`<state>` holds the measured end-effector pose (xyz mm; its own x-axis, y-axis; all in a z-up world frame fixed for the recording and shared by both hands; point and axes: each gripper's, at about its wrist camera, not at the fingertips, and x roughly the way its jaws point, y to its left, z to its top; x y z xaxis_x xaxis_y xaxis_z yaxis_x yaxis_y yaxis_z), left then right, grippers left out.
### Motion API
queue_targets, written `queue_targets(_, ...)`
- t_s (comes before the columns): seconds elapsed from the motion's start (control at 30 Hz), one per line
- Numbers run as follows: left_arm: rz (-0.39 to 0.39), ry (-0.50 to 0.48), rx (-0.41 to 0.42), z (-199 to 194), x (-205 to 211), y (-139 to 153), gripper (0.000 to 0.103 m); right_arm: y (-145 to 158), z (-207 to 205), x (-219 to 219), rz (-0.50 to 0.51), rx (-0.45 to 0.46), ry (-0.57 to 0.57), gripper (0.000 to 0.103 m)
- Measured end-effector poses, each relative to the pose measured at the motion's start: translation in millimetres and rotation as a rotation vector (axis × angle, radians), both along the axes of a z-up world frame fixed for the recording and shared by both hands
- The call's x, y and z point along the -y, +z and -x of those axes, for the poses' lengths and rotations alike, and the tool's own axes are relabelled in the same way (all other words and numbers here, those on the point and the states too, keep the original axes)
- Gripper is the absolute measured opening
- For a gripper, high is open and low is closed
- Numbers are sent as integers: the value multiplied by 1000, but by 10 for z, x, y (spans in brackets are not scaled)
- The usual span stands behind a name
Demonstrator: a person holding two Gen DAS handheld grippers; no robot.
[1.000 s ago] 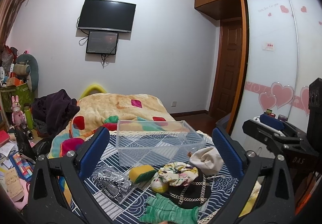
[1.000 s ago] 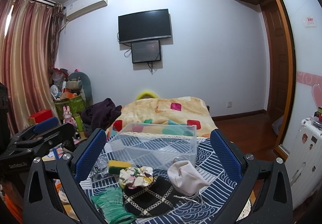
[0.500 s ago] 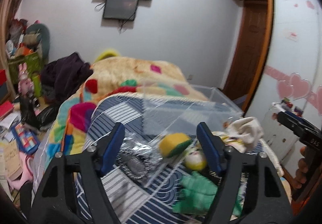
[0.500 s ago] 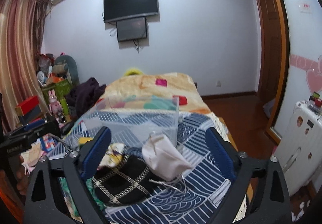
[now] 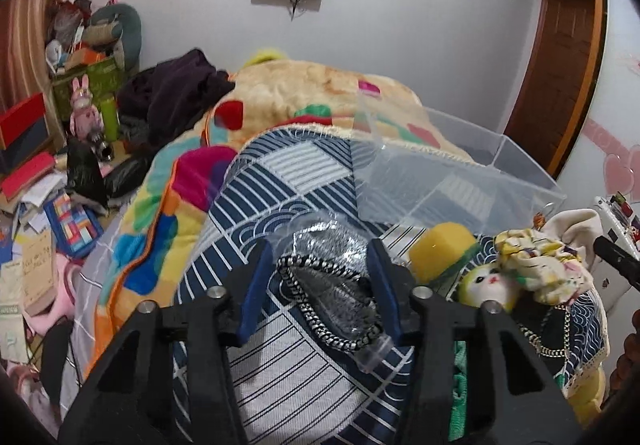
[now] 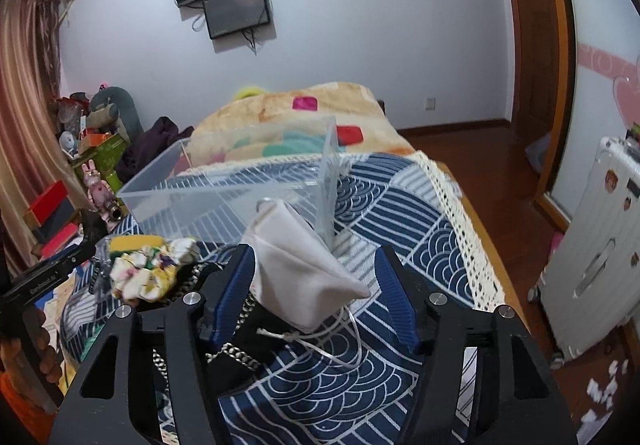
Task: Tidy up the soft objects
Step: 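Grasp the beaded bracelet with the left tool while the right tool grasps the white cloth, then drop the bracelet in the clear box with left tool while right tool drops the cloth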
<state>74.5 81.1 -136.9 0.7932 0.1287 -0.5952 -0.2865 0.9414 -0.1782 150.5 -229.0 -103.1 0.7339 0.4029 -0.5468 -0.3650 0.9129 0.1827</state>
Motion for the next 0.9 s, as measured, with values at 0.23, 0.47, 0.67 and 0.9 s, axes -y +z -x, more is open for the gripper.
queue_targets(0.23,38,-14,7,-6,-16,-40,24,-112,-73,-4,-27,-62,28,48)
queue_targets(0.47,27,-73,60,76,112,116,6,-140,-67,-84,-14,-76,70,15)
queue_targets(0.67,-2,-110,107,151,231,293,6,-21,-20,-81,-19,-31,57,10)
queue_targets(0.9,-33,-160,153,149,338,516,6,229,63,-32,-59,49,50,9)
